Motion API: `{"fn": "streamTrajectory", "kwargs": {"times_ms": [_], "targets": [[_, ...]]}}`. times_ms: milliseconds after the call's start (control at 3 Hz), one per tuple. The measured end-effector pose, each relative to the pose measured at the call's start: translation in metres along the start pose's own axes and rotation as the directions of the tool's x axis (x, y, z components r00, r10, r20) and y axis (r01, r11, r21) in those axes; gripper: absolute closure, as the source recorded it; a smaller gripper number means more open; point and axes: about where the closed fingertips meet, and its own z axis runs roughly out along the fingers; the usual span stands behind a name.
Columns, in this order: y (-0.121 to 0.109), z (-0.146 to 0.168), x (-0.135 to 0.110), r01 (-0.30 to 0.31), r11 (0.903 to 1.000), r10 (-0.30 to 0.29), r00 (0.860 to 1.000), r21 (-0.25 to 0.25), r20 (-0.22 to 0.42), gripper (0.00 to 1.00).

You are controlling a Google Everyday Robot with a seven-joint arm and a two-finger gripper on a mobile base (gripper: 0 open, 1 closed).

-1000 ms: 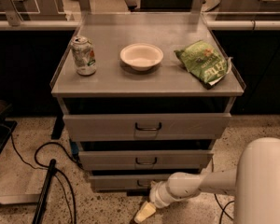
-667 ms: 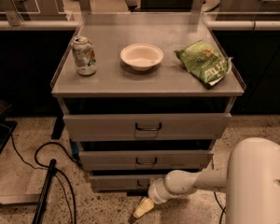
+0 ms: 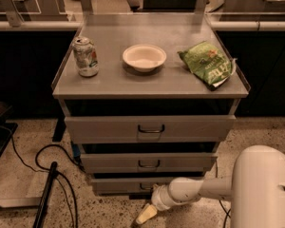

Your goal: Open bottom drawer

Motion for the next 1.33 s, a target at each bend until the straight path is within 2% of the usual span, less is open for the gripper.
{"fn": "streamTrajectory", "kwargs": {"times_ms": [333, 667, 1333], "targets": [[-0.002, 0.028, 0.012, -0.032, 0.999, 0.032, 0.999, -0.032, 0.021, 0.0], [-0.018, 0.057, 0.014, -0.061, 0.9962, 0.063, 0.997, -0.062, 0.034, 0.0], [-0.021, 0.056, 0.009, -0.029, 0.9982, 0.033, 0.997, -0.052, 0.07, 0.0]]}}
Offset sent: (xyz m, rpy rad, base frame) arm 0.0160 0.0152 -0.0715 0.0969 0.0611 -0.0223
